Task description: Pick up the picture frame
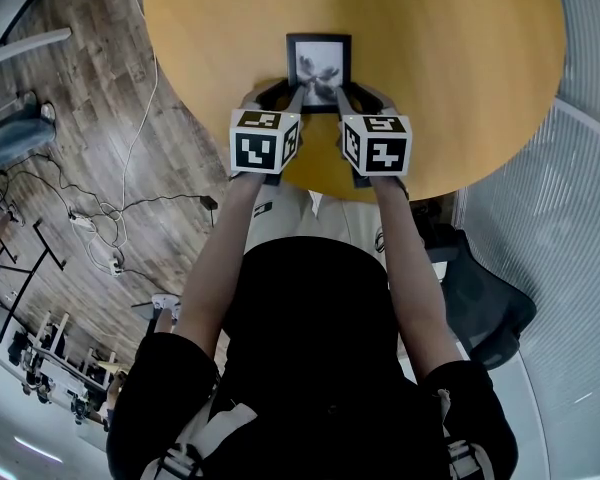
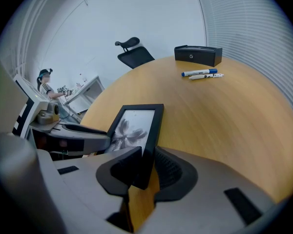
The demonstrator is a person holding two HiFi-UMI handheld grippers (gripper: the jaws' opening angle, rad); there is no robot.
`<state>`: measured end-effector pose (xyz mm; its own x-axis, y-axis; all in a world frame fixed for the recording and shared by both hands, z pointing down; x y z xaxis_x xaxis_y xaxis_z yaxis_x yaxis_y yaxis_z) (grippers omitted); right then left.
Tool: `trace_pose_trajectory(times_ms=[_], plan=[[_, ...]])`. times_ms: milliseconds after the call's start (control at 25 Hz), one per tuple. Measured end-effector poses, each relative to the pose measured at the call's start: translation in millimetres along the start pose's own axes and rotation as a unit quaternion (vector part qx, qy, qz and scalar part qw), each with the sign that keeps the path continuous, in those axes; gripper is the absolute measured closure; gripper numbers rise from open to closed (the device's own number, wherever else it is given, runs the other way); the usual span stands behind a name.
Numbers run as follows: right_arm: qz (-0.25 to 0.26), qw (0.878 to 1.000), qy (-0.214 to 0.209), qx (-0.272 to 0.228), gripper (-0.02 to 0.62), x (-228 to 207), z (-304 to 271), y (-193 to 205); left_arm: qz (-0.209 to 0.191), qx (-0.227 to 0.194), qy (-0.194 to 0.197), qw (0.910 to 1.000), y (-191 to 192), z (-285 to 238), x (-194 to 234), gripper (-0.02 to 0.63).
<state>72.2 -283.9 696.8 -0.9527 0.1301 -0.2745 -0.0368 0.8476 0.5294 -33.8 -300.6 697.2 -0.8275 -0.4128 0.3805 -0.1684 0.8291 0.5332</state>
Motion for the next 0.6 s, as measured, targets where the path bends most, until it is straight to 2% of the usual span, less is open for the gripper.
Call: trace_pose_trajectory(times_ms=[320, 600], plan=[[-0.009, 1.000, 0.013, -0.007, 0.495, 8.1, 14.3, 3.4, -0.007, -0.005, 0.011, 0.9999, 1.4, 14.4, -5.5, 0.503], [-0.027, 0.998, 0.038, -0.034, 0.499, 20.5, 37.6, -0.6, -0.026, -0.018, 0.027, 0.9992, -5.8, 34.5, -12.4, 0.503]])
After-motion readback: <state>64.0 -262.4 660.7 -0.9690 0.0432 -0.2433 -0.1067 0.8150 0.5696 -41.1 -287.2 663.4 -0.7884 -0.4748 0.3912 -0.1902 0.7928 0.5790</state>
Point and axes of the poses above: the fingertips, and each gripper's own axes: z backward along the fingers, x to its left, y out of its underside, the point moved 2 cm from there along z, backward along the fingers, and after that the axes turned 5 degrees about -x, right-handed, at the moved point
